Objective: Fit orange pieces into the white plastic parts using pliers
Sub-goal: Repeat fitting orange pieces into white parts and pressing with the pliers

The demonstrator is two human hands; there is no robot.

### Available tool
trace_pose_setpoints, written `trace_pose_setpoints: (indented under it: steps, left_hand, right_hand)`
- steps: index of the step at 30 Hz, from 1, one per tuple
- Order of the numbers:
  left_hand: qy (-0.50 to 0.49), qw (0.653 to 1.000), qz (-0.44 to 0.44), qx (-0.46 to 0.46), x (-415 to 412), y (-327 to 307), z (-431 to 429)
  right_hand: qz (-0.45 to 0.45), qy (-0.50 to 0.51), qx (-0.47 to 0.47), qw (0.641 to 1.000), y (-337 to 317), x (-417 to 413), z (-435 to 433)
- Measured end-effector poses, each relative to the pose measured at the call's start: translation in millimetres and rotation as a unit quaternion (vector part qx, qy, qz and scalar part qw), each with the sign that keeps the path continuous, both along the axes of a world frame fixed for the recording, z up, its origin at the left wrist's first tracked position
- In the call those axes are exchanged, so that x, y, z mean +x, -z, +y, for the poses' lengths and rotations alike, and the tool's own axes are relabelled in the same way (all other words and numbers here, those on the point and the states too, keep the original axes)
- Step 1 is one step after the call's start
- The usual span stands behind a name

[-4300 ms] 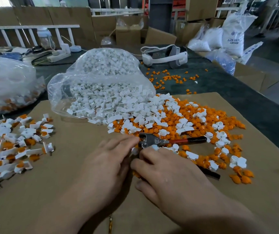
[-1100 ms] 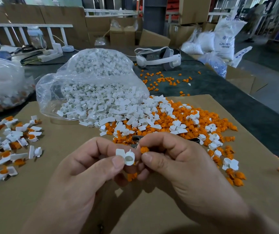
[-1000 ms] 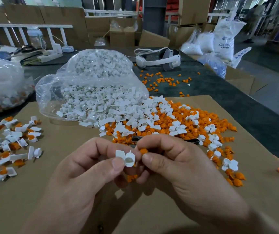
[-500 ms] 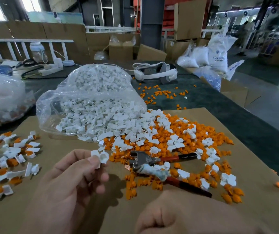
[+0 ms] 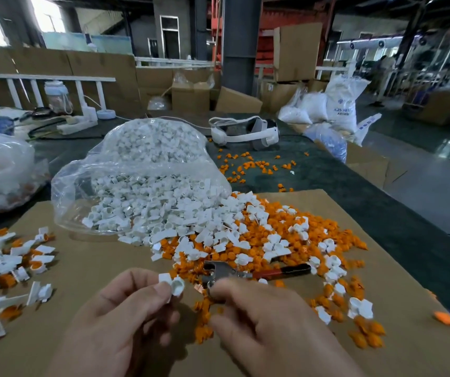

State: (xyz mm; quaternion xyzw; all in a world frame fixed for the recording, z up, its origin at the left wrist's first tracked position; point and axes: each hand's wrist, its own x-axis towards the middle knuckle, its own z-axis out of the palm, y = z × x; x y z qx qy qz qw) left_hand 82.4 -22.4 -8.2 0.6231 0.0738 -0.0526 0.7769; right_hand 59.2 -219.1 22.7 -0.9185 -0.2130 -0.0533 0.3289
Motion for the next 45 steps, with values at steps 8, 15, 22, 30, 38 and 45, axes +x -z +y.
trace_pose_setpoints:
  steps: [8, 15, 22, 30, 38, 45]
  left_hand:
    - [-0.037, 0.997, -0.030, 0.052, -0.7, -1.3, -4.3]
    - [-0.011, 0.997, -0.050, 0.059, -2.4, -1.4, -1.5]
    - [0.011, 0.997, -0.027, 0.071, -3.3, 2.3, -4.6]
    - [0.016, 0.997, -0.032, 0.068, -9.0, -2.3, -12.0]
    - [0.022, 0.992, -0.049, 0.116, -11.6, 4.6, -9.8]
    - [0.037, 0.990, -0.089, 0.107, -12.7, 6.7, -8.9]
  right_hand:
    - [-0.074, 0.008, -0.218, 0.973, 27.6, 6.7, 25.9]
    - [-0.089, -0.034, -0.257, 0.962, 32.3, 7.3, 27.0]
    - [-0.094, -0.009, -0.281, 0.955, 27.2, 3.1, 23.3]
    - [-0.066, -0.028, -0.202, 0.977, 17.4, -0.6, 10.2]
    - [-0.077, 0.042, -0.082, 0.993, 18.4, -0.2, 7.8]
    - [0.224, 0.048, 0.323, 0.918, 21.0, -1.0, 1.0]
